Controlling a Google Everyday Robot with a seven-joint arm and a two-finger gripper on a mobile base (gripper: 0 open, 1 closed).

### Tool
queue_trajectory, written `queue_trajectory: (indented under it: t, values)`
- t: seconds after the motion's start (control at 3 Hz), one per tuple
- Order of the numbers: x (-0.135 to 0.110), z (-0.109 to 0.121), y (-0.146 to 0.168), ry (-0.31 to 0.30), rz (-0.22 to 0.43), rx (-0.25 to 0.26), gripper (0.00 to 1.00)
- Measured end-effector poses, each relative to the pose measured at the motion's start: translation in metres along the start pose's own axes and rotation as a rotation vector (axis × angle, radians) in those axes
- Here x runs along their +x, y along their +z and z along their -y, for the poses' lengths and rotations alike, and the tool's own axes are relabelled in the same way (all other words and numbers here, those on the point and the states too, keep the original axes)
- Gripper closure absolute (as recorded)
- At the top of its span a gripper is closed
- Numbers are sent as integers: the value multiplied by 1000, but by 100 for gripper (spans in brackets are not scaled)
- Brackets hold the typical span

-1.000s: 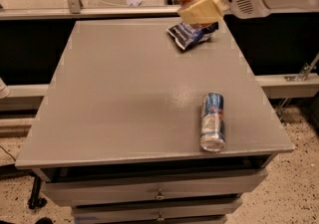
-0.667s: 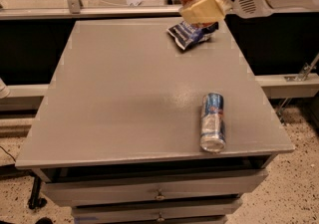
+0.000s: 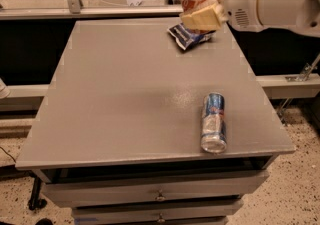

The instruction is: Move coke can near blue chip bag

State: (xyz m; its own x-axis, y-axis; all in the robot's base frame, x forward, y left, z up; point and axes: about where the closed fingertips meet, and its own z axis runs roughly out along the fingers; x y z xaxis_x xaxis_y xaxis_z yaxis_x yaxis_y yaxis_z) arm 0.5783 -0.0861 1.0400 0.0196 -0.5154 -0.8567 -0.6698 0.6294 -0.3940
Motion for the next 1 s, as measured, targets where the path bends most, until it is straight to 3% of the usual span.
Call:
queue_trajectory:
  t: [1.0]
  values:
    - [122, 53, 54, 154, 21, 93, 100]
